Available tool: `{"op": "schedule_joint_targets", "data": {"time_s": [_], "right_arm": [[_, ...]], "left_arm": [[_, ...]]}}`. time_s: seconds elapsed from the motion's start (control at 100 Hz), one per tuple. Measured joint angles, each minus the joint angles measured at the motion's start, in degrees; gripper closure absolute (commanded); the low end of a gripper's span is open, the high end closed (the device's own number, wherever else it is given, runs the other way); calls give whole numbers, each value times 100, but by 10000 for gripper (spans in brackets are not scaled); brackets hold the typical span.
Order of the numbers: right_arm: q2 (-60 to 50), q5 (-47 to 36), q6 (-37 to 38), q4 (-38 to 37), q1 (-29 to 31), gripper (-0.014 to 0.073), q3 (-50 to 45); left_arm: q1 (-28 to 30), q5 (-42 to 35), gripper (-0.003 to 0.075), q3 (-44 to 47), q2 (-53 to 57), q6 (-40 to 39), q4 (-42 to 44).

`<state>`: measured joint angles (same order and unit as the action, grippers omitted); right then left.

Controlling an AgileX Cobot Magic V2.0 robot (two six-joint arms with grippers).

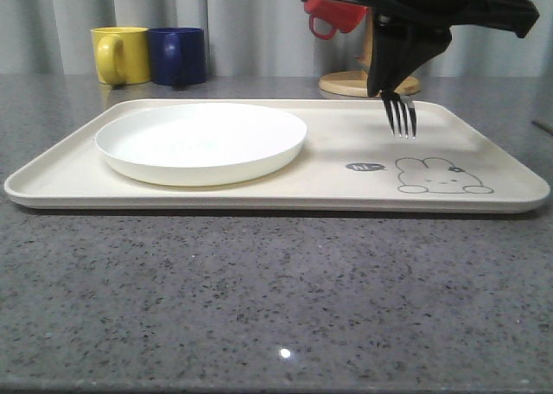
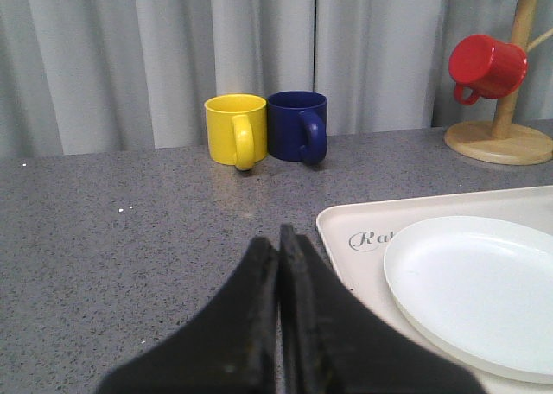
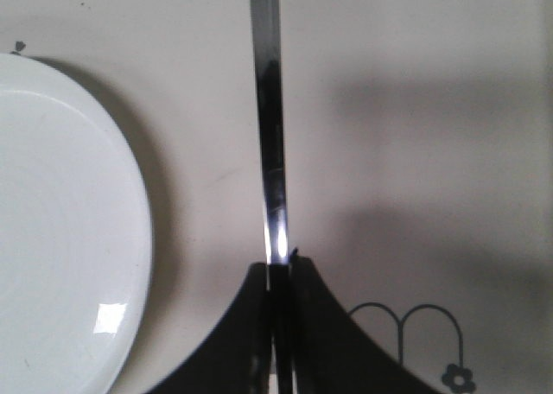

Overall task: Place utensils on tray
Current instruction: 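Carry the fork onto the tray beside the plate and release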

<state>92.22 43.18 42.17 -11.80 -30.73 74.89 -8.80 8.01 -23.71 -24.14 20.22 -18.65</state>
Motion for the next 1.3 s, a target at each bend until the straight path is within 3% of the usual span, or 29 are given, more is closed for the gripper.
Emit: {"op": "schedule_joint_targets", "data": {"time_s": [0.69,0.83,0.95,1.04,1.3], "right_arm": [[558,-319,382,-59,-265,613,-171],[584,-333,384,-59,-265,505,-171],[584,-335,384,-59,-265,315,-171],[584,-345,384,-59,-265,221,-171],[539,-345,384,-59,-265,210,-171]], "left_arm": [[0,0,738,0,0,0,0],[0,0,738,0,0,0,0],[0,0,738,0,0,0,0],[0,0,738,0,0,0,0],[0,0,738,0,0,0,0]]}}
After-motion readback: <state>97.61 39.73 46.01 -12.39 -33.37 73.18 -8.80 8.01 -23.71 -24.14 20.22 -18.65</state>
